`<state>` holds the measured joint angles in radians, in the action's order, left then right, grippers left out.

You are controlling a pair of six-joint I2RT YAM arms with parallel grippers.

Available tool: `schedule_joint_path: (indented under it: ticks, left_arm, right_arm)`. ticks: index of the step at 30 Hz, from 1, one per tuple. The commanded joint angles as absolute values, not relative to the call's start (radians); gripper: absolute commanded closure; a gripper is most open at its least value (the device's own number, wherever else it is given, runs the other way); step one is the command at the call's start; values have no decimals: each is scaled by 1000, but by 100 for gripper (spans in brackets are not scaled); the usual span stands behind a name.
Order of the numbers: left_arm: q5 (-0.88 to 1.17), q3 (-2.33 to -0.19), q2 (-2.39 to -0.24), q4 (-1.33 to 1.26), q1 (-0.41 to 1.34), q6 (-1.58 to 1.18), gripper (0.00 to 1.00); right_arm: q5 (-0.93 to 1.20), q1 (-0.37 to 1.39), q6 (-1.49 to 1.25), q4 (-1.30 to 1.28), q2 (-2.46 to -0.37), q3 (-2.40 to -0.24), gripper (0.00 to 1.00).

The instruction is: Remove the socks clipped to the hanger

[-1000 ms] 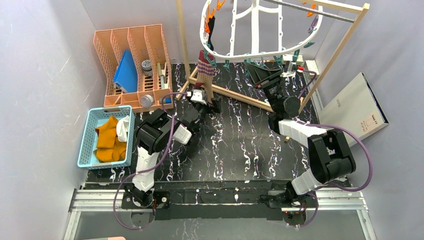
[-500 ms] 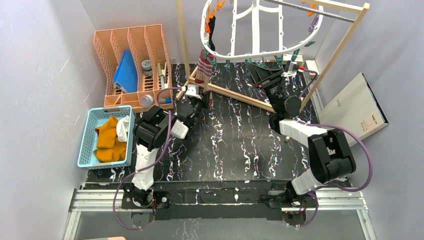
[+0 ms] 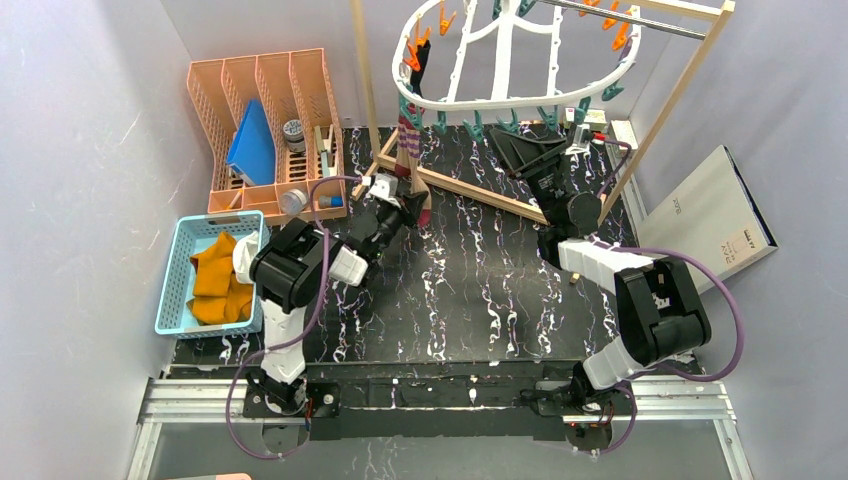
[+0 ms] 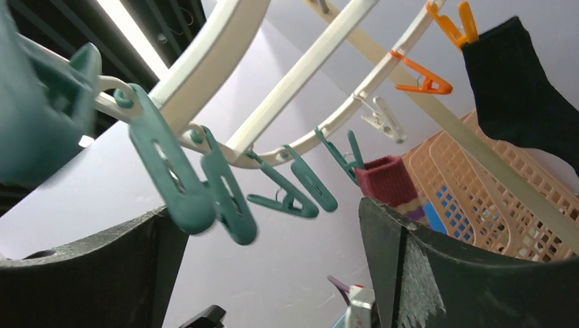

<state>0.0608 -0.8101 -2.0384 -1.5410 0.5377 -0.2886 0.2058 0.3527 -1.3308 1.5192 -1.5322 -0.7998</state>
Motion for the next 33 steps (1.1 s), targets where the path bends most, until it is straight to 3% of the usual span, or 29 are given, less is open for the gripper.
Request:
schedule_joint_path:
  ticks: [1, 11, 22, 33]
  left_arm:
    - [166, -724, -1900, -1582, 538, -310, 100]
    - [166, -515, -1670, -1499, 612, -312, 100]
    - [58, -411, -1572, -1434, 753, -299, 100]
    - [-13, -372, -1572, -1425, 863, -290, 100]
  right_arm:
    - [209, 347, -1321, 1737, -1496, -752, 1]
    - [162, 434, -1107, 1592, -1407, -626, 1]
    - [-20, 673, -718, 1334, -1412, -748, 1]
    - [-57, 681, -701, 1355, -1467, -814, 1]
